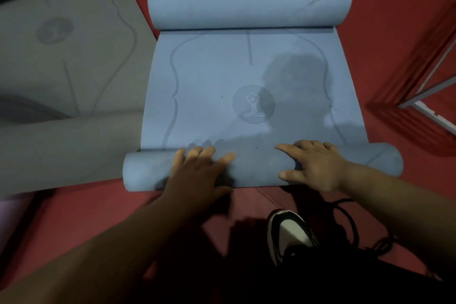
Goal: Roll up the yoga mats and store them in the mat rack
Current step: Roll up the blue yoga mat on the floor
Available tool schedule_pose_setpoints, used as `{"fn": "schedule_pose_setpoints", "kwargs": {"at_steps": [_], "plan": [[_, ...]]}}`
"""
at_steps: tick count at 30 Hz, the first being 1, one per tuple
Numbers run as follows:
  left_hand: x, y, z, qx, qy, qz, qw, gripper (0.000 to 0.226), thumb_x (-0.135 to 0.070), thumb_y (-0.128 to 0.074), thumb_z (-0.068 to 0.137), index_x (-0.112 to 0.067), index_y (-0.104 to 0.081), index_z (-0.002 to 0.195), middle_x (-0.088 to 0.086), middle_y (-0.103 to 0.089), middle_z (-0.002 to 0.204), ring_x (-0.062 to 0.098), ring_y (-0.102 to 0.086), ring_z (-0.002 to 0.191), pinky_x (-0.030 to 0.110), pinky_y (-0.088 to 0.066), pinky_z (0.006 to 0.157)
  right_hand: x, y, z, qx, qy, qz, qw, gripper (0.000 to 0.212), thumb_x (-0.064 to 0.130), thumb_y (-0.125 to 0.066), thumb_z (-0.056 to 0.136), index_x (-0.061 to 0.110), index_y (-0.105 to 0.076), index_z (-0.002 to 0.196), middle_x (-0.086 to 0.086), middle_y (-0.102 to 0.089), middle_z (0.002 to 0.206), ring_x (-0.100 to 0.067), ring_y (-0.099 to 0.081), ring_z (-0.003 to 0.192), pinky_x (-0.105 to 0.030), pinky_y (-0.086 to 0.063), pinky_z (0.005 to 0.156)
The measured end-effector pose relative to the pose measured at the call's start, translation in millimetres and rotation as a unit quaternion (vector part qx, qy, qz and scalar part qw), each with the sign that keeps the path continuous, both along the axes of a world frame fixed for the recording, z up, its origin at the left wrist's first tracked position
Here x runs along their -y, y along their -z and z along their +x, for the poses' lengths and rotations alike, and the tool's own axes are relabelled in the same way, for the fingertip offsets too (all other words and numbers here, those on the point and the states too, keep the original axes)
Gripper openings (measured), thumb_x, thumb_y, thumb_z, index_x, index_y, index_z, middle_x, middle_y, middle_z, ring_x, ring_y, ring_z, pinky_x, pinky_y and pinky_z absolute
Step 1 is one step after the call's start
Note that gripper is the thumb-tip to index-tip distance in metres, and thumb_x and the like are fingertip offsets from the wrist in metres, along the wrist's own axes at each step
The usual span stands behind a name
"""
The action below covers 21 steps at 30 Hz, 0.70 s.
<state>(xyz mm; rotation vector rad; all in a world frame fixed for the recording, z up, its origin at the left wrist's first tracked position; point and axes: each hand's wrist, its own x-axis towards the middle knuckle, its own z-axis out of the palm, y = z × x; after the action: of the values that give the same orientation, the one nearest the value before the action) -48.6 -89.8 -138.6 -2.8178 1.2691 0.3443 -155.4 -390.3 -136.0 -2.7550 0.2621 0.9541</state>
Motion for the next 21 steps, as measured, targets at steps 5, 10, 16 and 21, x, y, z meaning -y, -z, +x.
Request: {"fn": "schedule_pose_setpoints", "kwargs": {"at_steps": [5,10,16,21], "plan": [[7.5,-3.5,6.2,-0.031,-0.027,0.021,0.999,0.075,-0.079,-0.05,0.083,-0.055,-0.028,0.151,-0.006,-0.046,0.147,0.023,-0.042,0.133,0.05,-0.026,0.111,-10.2,-1.8,-10.6,0.036,0.009,-0.03,0.999,0.091,0.092,-0.013,0.073,0.054,-0.003,0.155,0.002,-0.027,0.16,-0.025,-0.022,0.148,-0.049,-0.015,0.118],[12.5,-8.0,20.7,-0.056,-0.03,0.016,0.998,0.078,-0.078,-0.054,0.082,-0.055,-0.026,0.151,-0.009,-0.047,0.141,0.02,-0.042,0.131,0.045,-0.029,0.109,-24.2,2.3,-31.9,0.096,0.045,-0.085,0.991,0.089,0.091,-0.008,0.075,0.052,-0.005,0.156,-0.005,-0.026,0.161,-0.033,-0.017,0.148,-0.057,-0.009,0.119],[19.1,-14.4,22.6,-0.059,-0.042,0.035,0.997,0.081,-0.077,-0.054,0.083,-0.052,-0.025,0.154,-0.001,-0.043,0.148,0.024,-0.038,0.137,0.056,-0.021,0.117,-10.1,2.6,-16.0,0.073,0.039,-0.065,0.994,0.086,0.092,-0.013,0.077,0.052,-0.008,0.153,0.0,-0.03,0.157,-0.027,-0.024,0.145,-0.054,-0.014,0.119],[5.9,0.7,7.7,0.018,-0.017,0.006,1.0,0.081,-0.079,-0.059,0.075,-0.044,-0.044,0.147,0.01,-0.058,0.136,0.033,-0.053,0.125,0.063,-0.034,0.107,-2.6,-1.5,-1.7,0.037,0.04,-0.043,0.998,0.086,0.092,-0.02,0.076,0.054,-0.01,0.152,0.002,-0.029,0.157,-0.026,-0.024,0.145,-0.052,-0.014,0.118]]}}
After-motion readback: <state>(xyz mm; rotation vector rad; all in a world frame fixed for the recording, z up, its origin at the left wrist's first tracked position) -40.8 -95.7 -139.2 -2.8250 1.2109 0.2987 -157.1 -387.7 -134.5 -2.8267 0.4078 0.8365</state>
